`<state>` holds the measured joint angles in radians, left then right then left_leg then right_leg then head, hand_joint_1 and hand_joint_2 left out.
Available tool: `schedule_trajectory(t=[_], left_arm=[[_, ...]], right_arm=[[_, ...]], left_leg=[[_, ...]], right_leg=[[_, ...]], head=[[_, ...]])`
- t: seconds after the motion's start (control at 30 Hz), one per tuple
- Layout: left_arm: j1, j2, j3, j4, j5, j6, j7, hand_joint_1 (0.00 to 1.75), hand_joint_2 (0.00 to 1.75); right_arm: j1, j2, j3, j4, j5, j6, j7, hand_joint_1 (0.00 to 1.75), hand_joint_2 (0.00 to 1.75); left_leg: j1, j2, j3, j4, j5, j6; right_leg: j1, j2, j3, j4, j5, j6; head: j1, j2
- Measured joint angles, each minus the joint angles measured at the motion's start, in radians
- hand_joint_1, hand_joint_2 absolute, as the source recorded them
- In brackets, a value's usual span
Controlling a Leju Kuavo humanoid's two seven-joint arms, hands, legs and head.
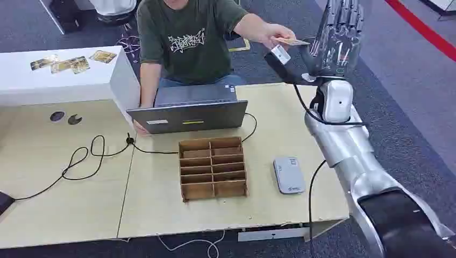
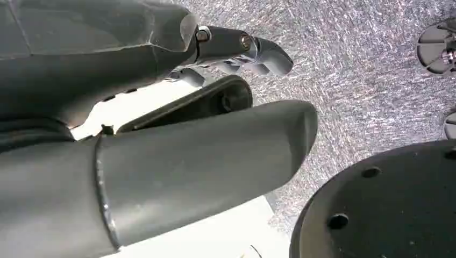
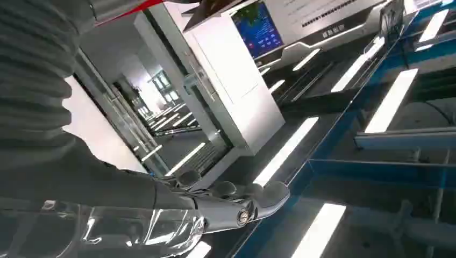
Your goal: Pass the card to the sensor for recognition and then transmit it.
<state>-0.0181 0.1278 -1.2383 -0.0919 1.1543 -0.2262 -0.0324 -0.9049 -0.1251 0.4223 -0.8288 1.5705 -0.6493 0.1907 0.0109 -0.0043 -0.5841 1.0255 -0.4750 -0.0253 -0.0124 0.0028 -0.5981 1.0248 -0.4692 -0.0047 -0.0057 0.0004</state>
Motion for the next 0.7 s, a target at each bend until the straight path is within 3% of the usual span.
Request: schedule_trajectory(t=[0.17, 0.63, 0.7], left_arm=[[-0.001, 0.006, -0.003, -0.002, -0.001, -0.004, 0.000, 0.00, 0.00], [-0.002, 0.008, -0.006, -0.002, 0.000, -0.004, 0.000, 0.00, 0.00], [-0.002, 0.008, -0.006, -0.002, 0.000, -0.004, 0.000, 0.00, 0.00]], right_arm=[[-0.041, 0.009, 0.025, 0.073, -0.002, 0.000, -0.005, 0.00, 1.75], [-0.050, 0.011, 0.027, 0.118, -0.021, 0.000, -0.029, 0.00, 1.75], [-0.050, 0.011, 0.026, 0.122, -0.021, 0.000, -0.031, 0.07, 1.75]], left_leg=[[0.000, 0.000, 0.000, 0.000, 0.000, 0.000], [0.000, 0.000, 0.000, 0.000, 0.000, 0.000], [0.000, 0.000, 0.000, 0.000, 0.000, 0.000]], right_leg=[[0.000, 0.000, 0.000, 0.000, 0.000, 0.000], [0.000, 0.000, 0.000, 0.000, 0.000, 0.000], [0.000, 0.000, 0.000, 0.000, 0.000, 0.000]], head=[[0.000, 0.000], [0.000, 0.000], [0.000, 0.000]])
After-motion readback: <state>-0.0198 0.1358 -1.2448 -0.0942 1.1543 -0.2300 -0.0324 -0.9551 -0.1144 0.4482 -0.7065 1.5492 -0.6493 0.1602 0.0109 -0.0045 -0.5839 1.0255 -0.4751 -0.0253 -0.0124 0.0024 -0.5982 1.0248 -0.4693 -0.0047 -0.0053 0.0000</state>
